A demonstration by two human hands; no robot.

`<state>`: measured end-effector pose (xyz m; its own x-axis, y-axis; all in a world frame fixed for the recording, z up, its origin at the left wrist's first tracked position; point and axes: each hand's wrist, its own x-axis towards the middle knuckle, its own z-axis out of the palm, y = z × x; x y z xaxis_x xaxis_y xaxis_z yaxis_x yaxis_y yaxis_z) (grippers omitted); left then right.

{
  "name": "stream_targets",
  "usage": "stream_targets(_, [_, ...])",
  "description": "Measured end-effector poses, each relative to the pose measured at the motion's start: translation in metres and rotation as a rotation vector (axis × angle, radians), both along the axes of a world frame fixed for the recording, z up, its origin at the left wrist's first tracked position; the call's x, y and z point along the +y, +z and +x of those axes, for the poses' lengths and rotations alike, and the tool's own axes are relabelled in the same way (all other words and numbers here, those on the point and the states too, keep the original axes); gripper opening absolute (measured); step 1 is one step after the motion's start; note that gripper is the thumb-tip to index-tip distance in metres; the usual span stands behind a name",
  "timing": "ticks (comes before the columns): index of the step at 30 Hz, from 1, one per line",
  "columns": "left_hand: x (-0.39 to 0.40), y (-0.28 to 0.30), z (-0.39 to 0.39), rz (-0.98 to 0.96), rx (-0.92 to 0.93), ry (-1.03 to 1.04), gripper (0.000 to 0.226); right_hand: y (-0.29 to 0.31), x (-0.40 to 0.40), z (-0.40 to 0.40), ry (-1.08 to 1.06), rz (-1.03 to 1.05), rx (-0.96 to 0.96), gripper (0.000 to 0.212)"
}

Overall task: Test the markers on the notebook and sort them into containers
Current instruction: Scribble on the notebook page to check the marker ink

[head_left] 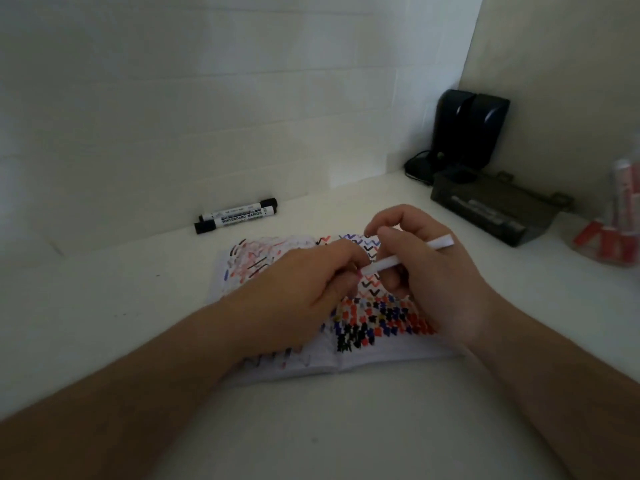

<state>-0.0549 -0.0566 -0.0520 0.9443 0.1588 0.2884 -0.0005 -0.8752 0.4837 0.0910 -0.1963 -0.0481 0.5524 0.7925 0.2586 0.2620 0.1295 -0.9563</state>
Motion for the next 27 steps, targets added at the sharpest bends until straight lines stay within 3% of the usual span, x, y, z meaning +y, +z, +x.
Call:
stream_targets(7, [-0.011,-0.013,0.007,0.042,0.007,-0.023,0.015,-0.005,0.005,-0.004,0.054,0.042,0.236,0.036])
stream_targets(12, [-0.007,-0.008,0.01,-0.102,0.031,-0.024,0.017,-0.005,0.006,-0.005,0.061,0.038,0.324,0.043])
stream_targets(17, [-0.007,-0.002,0.004,-0.228,0.144,-0.01,0.017,0.018,-0.012,0.023,0.128,0.043,0.425,0.023])
stream_targets(19, [-0.002,-0.001,0.002,-0.18,0.201,0.016,0.01,0.035,-0.025,0.035,0.156,0.031,0.456,0.022])
stream_targets(23, [-0.001,-0.001,0.002,0.068,0.304,0.002,0.014,0.037,-0.039,0.026,0.242,-0.127,0.169,0.016])
stream_targets(27, [-0.002,-0.004,0.008,0.117,0.247,0.005,0.017,0.005,-0.041,0.0,0.179,-0.275,-0.162,0.023])
